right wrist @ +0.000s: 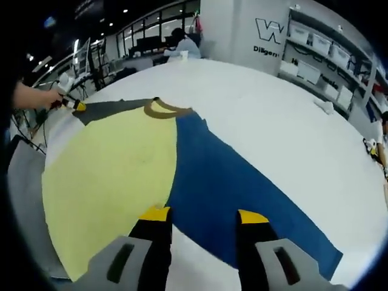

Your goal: Fold the garment on the visible template until the final outline fits inside the template.

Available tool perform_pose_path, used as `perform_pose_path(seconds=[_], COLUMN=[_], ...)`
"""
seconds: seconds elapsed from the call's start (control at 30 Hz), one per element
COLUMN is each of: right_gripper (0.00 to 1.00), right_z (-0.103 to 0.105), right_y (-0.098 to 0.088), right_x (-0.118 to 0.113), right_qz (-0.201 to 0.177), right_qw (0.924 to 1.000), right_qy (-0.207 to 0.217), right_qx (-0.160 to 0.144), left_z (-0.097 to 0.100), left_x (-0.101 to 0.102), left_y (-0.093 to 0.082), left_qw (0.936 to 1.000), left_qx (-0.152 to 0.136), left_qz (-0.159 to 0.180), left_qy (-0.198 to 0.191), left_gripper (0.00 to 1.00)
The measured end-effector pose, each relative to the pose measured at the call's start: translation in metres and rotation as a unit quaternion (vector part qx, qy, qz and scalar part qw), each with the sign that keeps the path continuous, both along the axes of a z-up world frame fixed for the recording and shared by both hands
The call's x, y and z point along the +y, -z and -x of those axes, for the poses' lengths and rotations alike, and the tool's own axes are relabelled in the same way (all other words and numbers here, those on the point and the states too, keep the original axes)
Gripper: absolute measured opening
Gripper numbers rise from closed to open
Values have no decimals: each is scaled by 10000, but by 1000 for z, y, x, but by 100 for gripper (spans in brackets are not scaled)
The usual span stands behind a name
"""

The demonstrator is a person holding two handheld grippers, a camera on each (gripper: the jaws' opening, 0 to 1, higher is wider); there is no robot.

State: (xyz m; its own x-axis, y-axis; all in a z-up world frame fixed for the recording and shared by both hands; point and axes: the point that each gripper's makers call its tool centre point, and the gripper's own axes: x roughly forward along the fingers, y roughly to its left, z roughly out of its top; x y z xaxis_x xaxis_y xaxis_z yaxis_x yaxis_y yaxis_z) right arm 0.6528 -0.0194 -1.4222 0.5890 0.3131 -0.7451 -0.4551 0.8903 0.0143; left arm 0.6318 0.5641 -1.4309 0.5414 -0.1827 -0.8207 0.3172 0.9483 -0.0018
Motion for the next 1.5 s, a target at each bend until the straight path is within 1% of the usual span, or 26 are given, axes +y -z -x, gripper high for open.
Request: perform_pose_path(seconds=[0.07,0.13,0.23,0.3,0.33,0.37,0.4,0.43,0.63,0.67,0.73,0.77,0.8,0.83,0.87,0.9,0.93,0.97,1.03,1.17,1.3,1.33,1.4,1.43,1.47,1.5], right_gripper=[33,35,35,34,37,44,44,44,35,35,34,31,26,23,25,27,28,28,29,30,29,28,26,25,23,24], right_z=[-11,-27,-30,-18,-35,-29,-26,-23,-26,-26,-24,-19,-22,-16,-4,4,15,29,41,64,70,73,81,88,76,74], right_y=[0,1,18,35,24,26,22,21,17,16,18,15,4,-2,-3,-5,-8,-6,0,4,6,8,18,28,16,11], right_x=[0,-3,-21,-37,-38,-36,-45,-47,-58,-57,-54,-59,-53,-42,-35,-31,-21,-10,-12,8,33,41,51,50,43,42], right_qz=[-114,-20,464,793,494,269,189,258,169,182,121,340,317,196,268,278,23,-212,-47,-109,-150,-106,246,603,804,383], right_qw=[9996,9995,9968,9924,9944,9936,9923,9936,9887,9888,9891,9907,9933,9960,9981,9989,9996,9997,9993,9970,9965,9958,9913,9865,9831,9928], right_qy=[240,318,584,646,935,1071,1208,1086,1487,1476,1432,1268,1111,858,540,372,243,-70,-363,-757,-778,-872,-1267,-1513,-1504,-1013], right_qx=[8,-17,272,681,86,247,195,172,110,78,316,356,-14,-137,-82,-111,-160,-87,-87,-127,-276,-276,-258,-190,-669,-505], left_z=[3,4,2,0,-3,-8,-11,-16,-32,-33,-33,-33,-31,-33,-36,-33,-29,-23,-10,9,30,39,58,67,73,81], left_x=[-1,-2,-1,0,1,3,4,4,-6,-6,-5,-5,-5,-3,-7,-13,-20,-26,-42,-80,-141,-162,-194,-205,-213,-221], left_y=[-1,-1,0,0,0,0,0,1,1,1,2,2,0,-4,-14,-19,-24,-28,-32,-40,-44,-41,-34,-29,-24,-20], left_qw=[10000,9999,9999,10000,10000,10000,10000,10000,9998,9998,9999,9999,9999,9996,9993,9992,9988,9983,9966,9926,9825,9779,9698,9658,9636,9609], left_qx=[-11,-31,-19,3,-4,2,-1,-4,49,51,26,33,47,-100,-341,-384,-425,-487,-538,-668,-751,-717,-639,-568,-498,-440], left_qz=[29,64,62,22,-8,-18,-30,-33,-135,-133,-106,-91,-115,-225,-115,99,249,178,198,536,875,874,878,868,833,844], left_qy=[-55,-111,-99,-23,-22,-33,-56,-63,122,108,57,43,75,134,120,66,74,277,594,867,1464,1758,2185,2375,2489,2602], left_gripper=[0,0,0,1,1,1,1,1,0,0,0,0,0,0,0,0,0,0,0,3,6,7,7,7,7,7])
